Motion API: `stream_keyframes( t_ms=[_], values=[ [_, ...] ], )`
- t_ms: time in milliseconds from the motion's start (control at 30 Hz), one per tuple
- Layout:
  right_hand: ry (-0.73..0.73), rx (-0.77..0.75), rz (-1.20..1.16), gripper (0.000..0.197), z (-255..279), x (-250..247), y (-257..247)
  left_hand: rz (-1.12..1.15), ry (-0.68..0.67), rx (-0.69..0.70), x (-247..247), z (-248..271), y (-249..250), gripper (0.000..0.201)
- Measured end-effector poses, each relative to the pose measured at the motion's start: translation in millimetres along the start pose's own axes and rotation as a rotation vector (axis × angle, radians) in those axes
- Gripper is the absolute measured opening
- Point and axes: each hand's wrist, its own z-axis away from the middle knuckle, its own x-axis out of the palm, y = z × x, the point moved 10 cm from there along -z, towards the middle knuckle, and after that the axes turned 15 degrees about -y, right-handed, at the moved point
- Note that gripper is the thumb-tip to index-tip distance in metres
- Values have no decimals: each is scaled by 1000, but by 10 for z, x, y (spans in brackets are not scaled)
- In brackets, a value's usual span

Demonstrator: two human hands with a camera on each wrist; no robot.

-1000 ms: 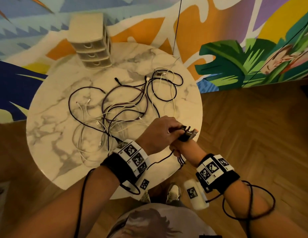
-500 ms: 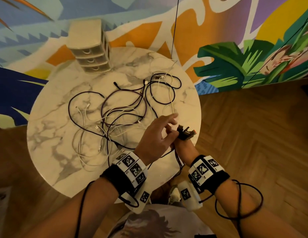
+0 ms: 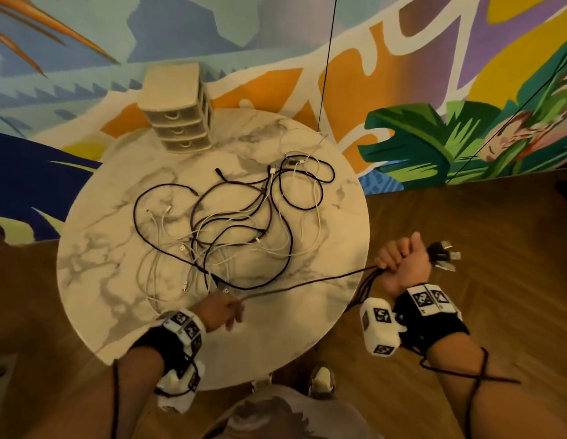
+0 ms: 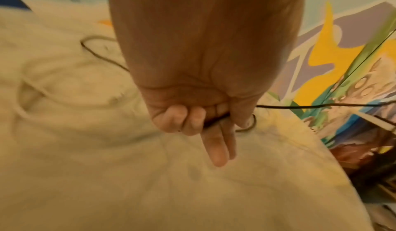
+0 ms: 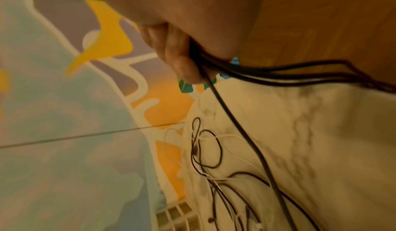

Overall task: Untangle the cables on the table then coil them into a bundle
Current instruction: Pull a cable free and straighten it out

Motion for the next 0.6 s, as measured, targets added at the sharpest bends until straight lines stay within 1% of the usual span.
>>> stream_keyframes(
  t_ms=[67,100,133,200,267,300,333,367,400,433,533,600],
  values=[
    [63,-78,28,58,12,-37,-159,0,103,-64,-322,125,-44,36],
    [59,-98,69,56,23,49,-176,-36,180,-102,-501,217,34,35],
    [30,-107,127,55,53,193,-180,-112,283,-137,-684,332,219,36],
    [-81,-65,346,53,165,592,-65,-310,503,-201,-931,642,780,41],
    [-273,50,649,53,394,1022,192,-411,586,-233,-915,905,1324,39],
    [-403,123,790,54,537,1201,371,-482,606,-227,-837,1009,1572,35],
    [-530,188,884,53,686,1341,534,-565,617,-198,-735,1063,1810,30],
    [-600,235,931,51,779,1394,650,-635,614,-162,-611,1080,1990,27],
    [-604,267,932,49,812,1380,706,-673,598,-122,-479,1064,2081,24],
    [-567,288,900,47,785,1324,717,-677,582,-88,-367,1039,2116,22],
    [-474,284,814,40,617,1175,688,-613,562,29,-154,876,1973,24],
    [-442,255,833,41,549,1118,657,-451,491,94,-70,661,1667,25]
  ],
)
